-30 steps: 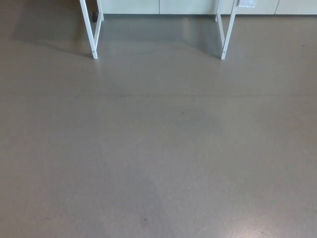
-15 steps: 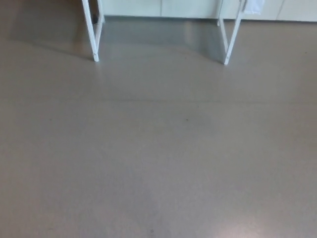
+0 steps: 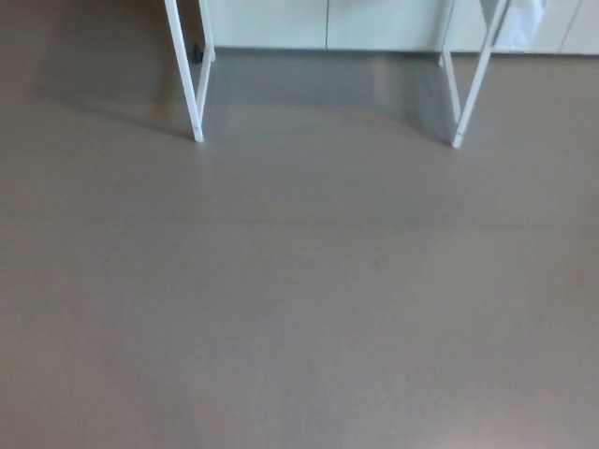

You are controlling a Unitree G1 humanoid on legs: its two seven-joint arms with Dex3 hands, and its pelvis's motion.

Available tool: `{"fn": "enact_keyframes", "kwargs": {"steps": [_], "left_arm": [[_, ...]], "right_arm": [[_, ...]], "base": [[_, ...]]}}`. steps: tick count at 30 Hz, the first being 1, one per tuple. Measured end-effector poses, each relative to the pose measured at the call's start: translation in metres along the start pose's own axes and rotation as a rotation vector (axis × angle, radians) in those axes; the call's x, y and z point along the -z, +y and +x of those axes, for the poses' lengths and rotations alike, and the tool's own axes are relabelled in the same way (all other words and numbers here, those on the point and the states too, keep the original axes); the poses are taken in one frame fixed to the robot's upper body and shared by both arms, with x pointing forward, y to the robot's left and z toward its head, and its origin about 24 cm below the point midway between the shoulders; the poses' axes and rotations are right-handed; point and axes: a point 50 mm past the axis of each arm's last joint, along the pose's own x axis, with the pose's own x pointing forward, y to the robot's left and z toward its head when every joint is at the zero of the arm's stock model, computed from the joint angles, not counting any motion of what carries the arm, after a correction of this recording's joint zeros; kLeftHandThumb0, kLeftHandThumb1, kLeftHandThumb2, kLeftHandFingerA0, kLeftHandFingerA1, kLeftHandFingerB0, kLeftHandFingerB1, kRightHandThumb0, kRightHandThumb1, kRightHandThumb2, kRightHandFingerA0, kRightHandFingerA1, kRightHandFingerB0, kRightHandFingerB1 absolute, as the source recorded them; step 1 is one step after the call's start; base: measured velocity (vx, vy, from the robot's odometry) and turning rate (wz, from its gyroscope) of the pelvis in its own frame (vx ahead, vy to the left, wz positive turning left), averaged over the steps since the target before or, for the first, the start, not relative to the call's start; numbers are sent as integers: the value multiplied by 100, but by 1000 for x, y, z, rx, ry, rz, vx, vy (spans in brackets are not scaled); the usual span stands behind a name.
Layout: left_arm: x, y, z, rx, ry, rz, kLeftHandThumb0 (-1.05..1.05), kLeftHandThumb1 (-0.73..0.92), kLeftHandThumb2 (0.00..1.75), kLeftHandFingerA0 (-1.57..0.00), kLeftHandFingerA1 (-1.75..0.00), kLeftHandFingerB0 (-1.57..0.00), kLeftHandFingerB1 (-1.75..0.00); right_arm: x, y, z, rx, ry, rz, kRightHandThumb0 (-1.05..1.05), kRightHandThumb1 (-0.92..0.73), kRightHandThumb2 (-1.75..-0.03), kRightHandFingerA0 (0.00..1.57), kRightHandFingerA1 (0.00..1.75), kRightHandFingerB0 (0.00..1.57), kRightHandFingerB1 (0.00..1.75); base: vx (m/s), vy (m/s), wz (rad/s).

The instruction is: The robot walks towards a desk on which a file tray is kept in the middle and a toilet paper roll is kept on its right. The robot uses its right hand to hook on finger in the gap of the roll and grabs it, lifts it and places it on the tray.

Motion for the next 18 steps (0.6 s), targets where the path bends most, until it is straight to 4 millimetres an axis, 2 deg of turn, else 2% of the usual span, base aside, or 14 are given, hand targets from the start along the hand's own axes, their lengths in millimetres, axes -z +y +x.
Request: {"fn": "enact_keyframes", "kwargs": {"steps": [1,2,3,4,5,7,8,10,14,15,16,17,18], "left_arm": [[-1,-2,1,5,-4,2,-105,53,129,0,-76,-6,-64],[-2,-2,1,6,-6,2,-105,50,128,0,-78,-1,-67],[-2,-2,1,6,-5,3,-105,50,128,0,-78,0,-67],[-2,-2,1,6,-4,3,-105,52,129,-3,-79,0,-67],[-2,-2,1,5,-3,6,-105,53,130,0,-76,-1,-65],[-1,-2,1,5,1,10,-105,53,130,0,-76,-1,-65],[0,-2,1,5,3,11,-105,54,130,0,-76,-1,-64],[1,-2,1,3,6,14,-105,55,130,0,-75,-4,-64],[2,-2,1,0,10,15,-105,54,129,0,-75,-3,-64],[-1,0,0,-4,4,16,-105,53,129,0,-76,-4,-64],[-2,-1,1,-1,1,16,-105,54,130,0,-75,-4,-64],[-2,-1,1,-3,-1,16,-105,54,130,0,-76,-4,-65],[-3,-1,1,-4,-1,17,-105,54,129,0,-76,-4,-65]], "right_arm": [[-1,-4,-1,11,-6,15,-36,-34,-92,4,50,0,50],[-2,-5,-1,15,-9,19,-66,-59,-57,29,42,5,25],[-3,-6,-2,18,-12,10,-69,-46,-84,29,53,3,23],[-3,-7,-2,19,-12,-1,-72,-47,-85,30,53,4,22],[-4,-7,-2,18,-11,-13,-69,-58,-59,38,45,4,23],[-4,-7,-2,18,-9,-27,-69,-58,-59,38,45,4,23],[-4,-7,-2,19,-8,-30,-68,-46,-84,29,54,3,19],[-4,-8,-2,21,-9,-26,-68,-44,-81,18,51,4,22],[-1,-8,-3,12,1,-13,-70,-44,-81,18,51,5,20],[-1,-7,-2,11,1,-10,-65,-43,-77,13,50,5,20],[-4,-9,-2,13,-10,-5,-59,-39,-82,13,53,0,25],[-6,-9,-2,11,-16,1,-67,-44,-81,28,54,6,24],[-6,-9,-2,11,-15,5,-64,-44,-78,20,52,5,24]], "base": [[357,-272,26],[347,-269,-1],[350,-179,7],[332,-170,-6],[264,-141,-1],[326,-75,-5],[337,-35,-12],[367,30,-17],[431,123,-15],[519,149,29],[469,139,-97],[468,155,-26],[469,152,-2]]}}
